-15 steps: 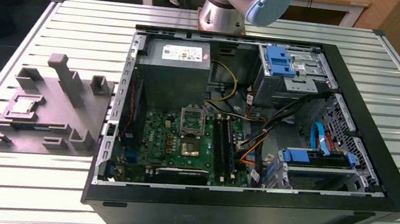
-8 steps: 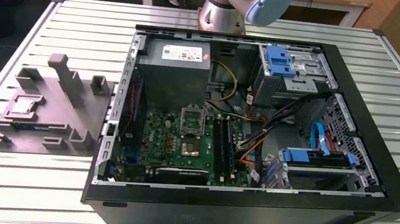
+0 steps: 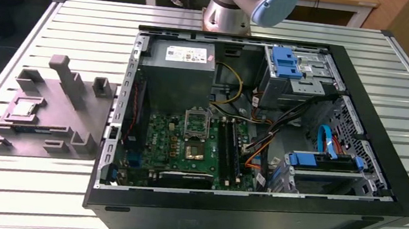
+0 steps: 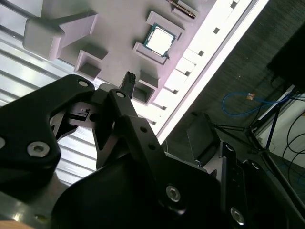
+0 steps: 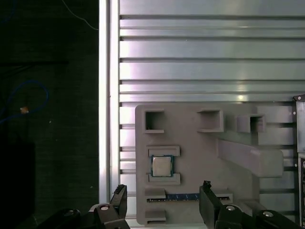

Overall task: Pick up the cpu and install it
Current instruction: 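Pick up the cpu and move it towards the insertion slot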

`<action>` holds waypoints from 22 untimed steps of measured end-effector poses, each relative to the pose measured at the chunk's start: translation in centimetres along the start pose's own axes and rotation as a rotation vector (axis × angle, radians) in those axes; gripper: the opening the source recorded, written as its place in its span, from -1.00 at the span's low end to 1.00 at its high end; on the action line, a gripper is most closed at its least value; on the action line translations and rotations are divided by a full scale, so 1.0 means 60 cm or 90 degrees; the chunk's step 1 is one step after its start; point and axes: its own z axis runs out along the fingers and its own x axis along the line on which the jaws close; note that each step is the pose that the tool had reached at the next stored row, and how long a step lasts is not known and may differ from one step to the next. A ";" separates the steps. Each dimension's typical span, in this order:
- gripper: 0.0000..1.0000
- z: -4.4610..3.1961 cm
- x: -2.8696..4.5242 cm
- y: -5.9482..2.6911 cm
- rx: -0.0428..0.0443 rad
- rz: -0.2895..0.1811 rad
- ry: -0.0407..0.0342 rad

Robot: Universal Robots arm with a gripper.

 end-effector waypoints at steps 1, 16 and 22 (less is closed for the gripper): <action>0.41 0.009 0.000 0.000 0.0000 0.000 0.0000; 0.41 0.020 0.000 -0.001 0.0000 0.000 0.0000; 0.41 0.023 0.000 -0.002 -0.0001 0.000 0.0004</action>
